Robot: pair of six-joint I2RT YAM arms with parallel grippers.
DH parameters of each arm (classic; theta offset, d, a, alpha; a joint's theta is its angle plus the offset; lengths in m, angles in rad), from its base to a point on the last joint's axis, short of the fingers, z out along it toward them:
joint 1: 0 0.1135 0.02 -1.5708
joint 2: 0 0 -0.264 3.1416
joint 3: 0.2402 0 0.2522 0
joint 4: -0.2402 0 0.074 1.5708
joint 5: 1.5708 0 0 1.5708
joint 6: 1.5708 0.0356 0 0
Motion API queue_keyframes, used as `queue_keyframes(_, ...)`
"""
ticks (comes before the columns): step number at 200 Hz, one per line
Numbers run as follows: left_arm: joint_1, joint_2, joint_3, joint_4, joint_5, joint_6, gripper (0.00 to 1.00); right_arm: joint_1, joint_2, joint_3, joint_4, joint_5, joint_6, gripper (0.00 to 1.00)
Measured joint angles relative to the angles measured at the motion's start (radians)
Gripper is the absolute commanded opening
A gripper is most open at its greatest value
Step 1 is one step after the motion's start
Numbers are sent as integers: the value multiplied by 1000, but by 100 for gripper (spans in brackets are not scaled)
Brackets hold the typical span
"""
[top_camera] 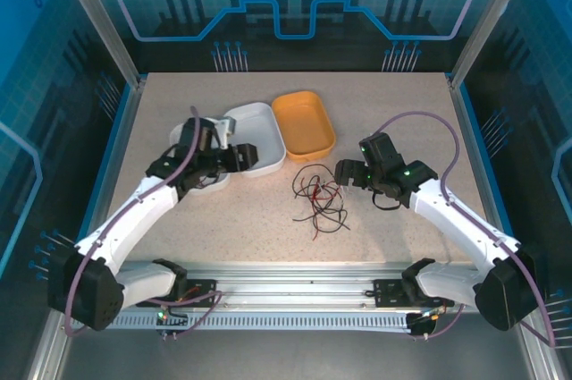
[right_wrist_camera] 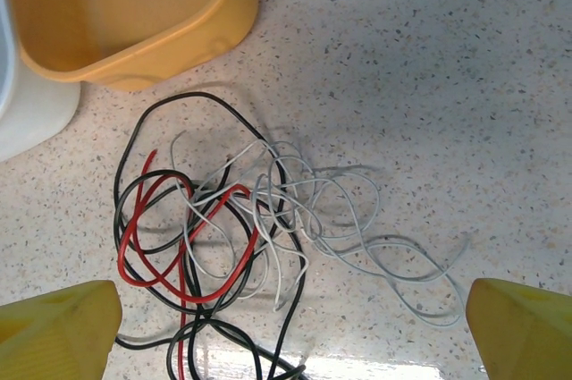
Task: Untangle the cables
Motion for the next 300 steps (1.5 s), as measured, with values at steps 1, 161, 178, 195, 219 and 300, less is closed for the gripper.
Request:
queue_keyframes(1,-11,4,0,7,0,-4,59,0,0,0,0,1,1,100)
queue_keyframes(161,-398,552,218,187,-53,-34,36,-67,-246,-200,-67,153,106,100)
queue_keyframes(178,-406,586,232,186,-56,-34,34,-72,-258,-206,-68,150,109,100)
queue_keyframes(195,-410,615,246,182,-64,-32,34,-74,-264,-206,-66,149,109,100)
queue_keyframes(219,-414,647,269,169,-95,-26,35,-77,-266,-206,-64,147,109,100)
queue_keyframes(300,-431,651,295,110,-175,-3,35,-80,-264,-221,-45,131,109,100)
